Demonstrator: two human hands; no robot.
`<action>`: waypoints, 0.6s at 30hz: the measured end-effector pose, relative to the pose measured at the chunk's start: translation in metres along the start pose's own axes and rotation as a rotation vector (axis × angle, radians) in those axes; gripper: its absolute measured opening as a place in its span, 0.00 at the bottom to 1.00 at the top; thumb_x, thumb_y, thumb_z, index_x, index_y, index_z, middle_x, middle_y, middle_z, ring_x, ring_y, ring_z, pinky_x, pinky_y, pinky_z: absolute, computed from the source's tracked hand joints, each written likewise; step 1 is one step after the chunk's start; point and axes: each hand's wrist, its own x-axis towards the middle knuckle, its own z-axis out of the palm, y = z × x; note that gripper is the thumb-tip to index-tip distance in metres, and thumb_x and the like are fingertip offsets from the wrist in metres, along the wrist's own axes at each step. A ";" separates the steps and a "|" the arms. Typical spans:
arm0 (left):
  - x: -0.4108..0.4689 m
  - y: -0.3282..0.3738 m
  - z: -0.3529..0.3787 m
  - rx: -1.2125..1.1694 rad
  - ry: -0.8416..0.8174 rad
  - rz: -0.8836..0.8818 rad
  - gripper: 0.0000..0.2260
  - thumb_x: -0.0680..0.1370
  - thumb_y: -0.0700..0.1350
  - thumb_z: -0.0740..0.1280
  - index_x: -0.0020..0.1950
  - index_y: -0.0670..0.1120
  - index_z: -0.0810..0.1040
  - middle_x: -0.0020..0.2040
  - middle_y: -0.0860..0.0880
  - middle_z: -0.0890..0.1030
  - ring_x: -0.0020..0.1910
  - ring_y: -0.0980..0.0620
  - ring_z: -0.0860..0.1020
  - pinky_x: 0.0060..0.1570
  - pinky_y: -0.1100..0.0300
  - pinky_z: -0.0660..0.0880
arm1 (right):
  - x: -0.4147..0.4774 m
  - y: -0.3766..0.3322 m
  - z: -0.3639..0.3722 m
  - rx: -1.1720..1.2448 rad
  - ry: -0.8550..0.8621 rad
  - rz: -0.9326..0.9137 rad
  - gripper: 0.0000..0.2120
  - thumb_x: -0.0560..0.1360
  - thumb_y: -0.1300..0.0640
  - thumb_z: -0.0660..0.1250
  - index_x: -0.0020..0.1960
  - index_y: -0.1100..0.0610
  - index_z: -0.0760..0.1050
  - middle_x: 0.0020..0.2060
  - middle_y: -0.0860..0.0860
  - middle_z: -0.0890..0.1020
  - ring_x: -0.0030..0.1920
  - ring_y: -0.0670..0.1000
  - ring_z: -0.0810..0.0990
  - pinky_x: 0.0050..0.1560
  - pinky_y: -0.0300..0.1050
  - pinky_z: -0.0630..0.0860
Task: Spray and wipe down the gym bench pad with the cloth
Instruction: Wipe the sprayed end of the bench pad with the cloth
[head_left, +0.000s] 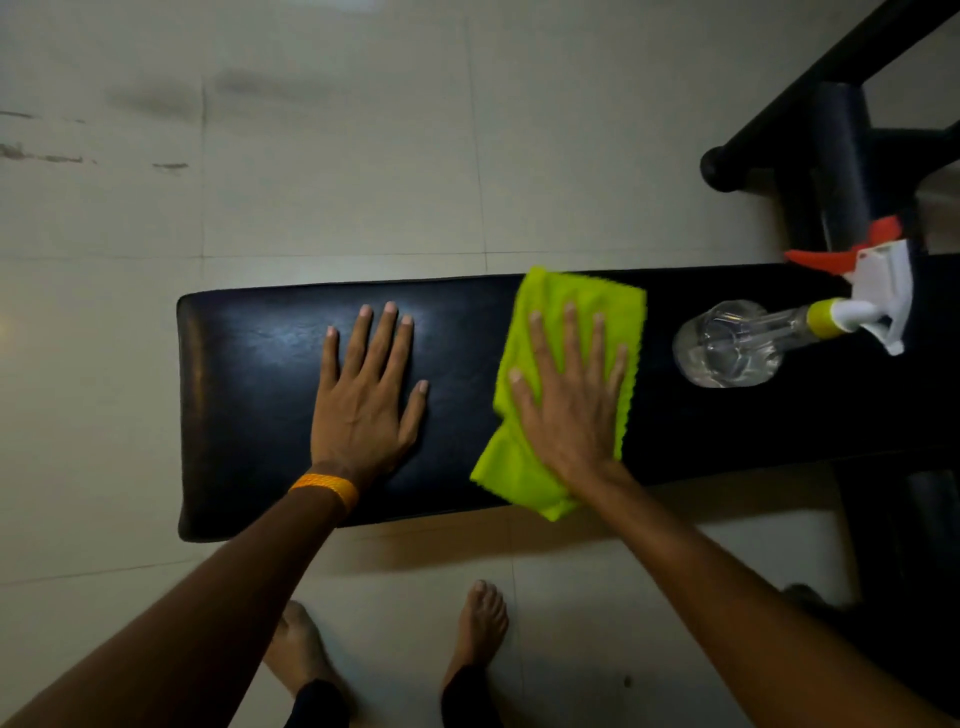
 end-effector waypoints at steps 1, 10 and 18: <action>0.000 0.000 0.000 -0.003 0.001 0.000 0.31 0.84 0.58 0.51 0.85 0.44 0.57 0.85 0.43 0.57 0.85 0.42 0.52 0.81 0.37 0.50 | -0.011 0.007 -0.002 -0.009 -0.044 -0.176 0.31 0.81 0.37 0.51 0.82 0.43 0.50 0.83 0.52 0.51 0.82 0.61 0.46 0.79 0.68 0.46; 0.001 0.001 -0.001 0.017 -0.012 -0.021 0.32 0.83 0.58 0.51 0.85 0.45 0.54 0.85 0.43 0.55 0.85 0.42 0.51 0.81 0.37 0.49 | -0.003 0.023 -0.007 0.021 -0.016 -0.022 0.31 0.82 0.39 0.51 0.83 0.44 0.51 0.83 0.52 0.52 0.82 0.61 0.48 0.79 0.67 0.46; 0.001 0.001 -0.002 -0.015 -0.039 -0.025 0.32 0.83 0.58 0.51 0.85 0.44 0.54 0.85 0.43 0.54 0.85 0.42 0.50 0.81 0.36 0.49 | -0.003 0.042 -0.006 0.041 -0.026 0.049 0.28 0.83 0.43 0.50 0.82 0.43 0.51 0.83 0.49 0.51 0.83 0.56 0.45 0.80 0.63 0.47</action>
